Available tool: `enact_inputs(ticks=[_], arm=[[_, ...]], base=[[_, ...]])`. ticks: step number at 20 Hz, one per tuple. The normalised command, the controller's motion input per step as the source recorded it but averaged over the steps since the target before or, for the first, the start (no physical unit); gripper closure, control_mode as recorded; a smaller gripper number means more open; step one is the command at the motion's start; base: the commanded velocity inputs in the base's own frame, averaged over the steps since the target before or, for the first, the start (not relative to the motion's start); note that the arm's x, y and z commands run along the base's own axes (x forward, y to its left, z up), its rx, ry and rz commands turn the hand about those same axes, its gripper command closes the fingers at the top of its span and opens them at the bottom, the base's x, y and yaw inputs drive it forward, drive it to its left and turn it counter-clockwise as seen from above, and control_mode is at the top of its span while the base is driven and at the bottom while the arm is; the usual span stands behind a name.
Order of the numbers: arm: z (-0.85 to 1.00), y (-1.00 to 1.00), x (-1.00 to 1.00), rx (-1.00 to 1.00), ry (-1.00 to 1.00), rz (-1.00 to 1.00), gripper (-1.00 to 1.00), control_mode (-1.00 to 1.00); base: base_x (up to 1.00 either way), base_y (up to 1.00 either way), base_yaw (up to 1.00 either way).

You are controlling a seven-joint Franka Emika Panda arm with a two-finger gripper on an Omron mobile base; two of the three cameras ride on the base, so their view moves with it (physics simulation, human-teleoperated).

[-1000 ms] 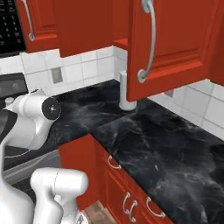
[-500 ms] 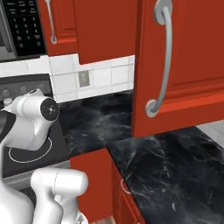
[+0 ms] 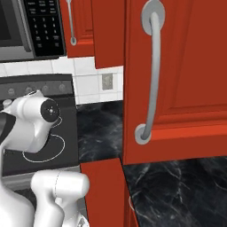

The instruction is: Collect the turmeric, mayonnaise, and shaker from the cabinet and place them next to the stove.

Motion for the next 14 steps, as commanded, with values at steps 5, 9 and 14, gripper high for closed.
enact_inputs(ticks=[5, 9, 14], arm=[[-0.12, -0.23, 0.62, 0.05, 0.00, 0.18, 1.00, -1.00], [-0.16, -0.44, 0.80, 0.06, 0.02, 0.03, 1.00, -1.00], [-0.24, -0.27, 0.85, 0.04, 0.01, 0.00, 1.00, -1.00]], base=[[0.00, 0.00, 0.00], [0.00, 0.00, 0.00], [0.00, 0.00, 0.00]])
